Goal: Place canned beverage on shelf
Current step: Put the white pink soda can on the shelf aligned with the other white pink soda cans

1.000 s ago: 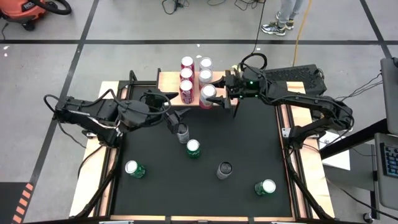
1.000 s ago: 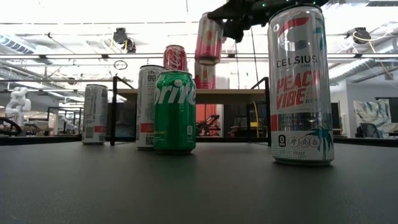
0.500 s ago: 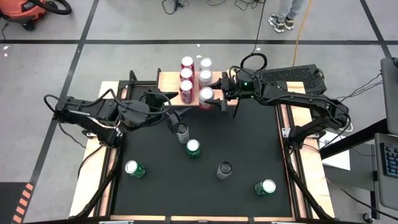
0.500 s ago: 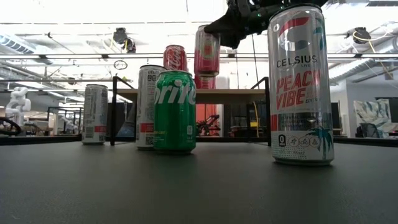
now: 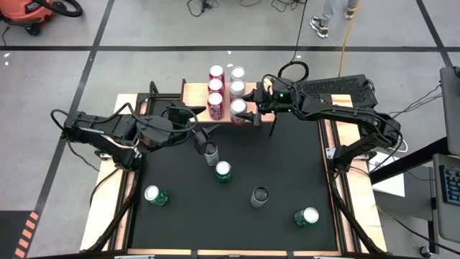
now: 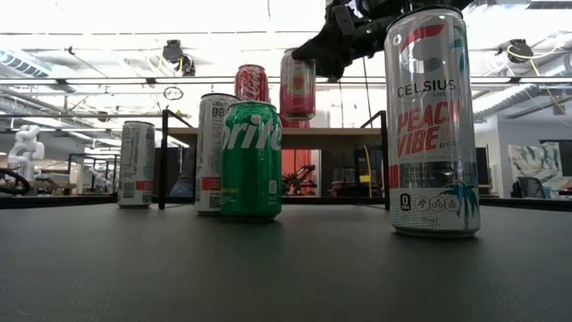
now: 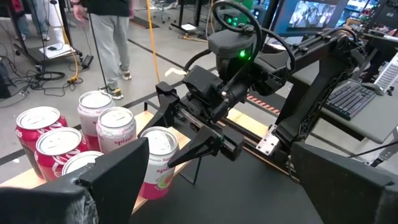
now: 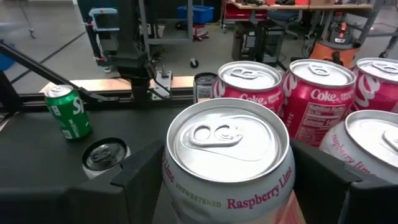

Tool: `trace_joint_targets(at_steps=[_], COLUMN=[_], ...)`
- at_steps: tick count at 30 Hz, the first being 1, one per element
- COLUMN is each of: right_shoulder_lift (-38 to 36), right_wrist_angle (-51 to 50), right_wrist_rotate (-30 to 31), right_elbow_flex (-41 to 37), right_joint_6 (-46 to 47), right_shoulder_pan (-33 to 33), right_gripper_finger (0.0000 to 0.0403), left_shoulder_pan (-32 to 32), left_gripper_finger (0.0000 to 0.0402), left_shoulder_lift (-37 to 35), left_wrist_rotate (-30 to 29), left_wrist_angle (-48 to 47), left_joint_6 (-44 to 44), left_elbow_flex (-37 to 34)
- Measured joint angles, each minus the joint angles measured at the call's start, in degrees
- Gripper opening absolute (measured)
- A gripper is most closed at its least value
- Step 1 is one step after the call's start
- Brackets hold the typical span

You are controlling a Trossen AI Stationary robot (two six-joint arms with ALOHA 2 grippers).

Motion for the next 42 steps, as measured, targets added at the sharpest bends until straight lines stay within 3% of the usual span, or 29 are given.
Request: trace_joint_targets(at_steps=[42], right_shoulder_lift=[1.9], right_wrist_angle=[1.5], right_wrist_rotate=[0.3], right_elbow_flex=[0.0], right_joint_6=[0.9], right_shoulder_pan=[-1.8], right_gripper_finger=[0.0270], left_shoulder_pan=[0.0], left_gripper_finger=[0.0396], left_shoulder_lift=[0.0], left_wrist_rotate=[0.0], left_wrist_angle=[0.0], left_joint_6=[-0.3], left_elbow_flex=[0.0])
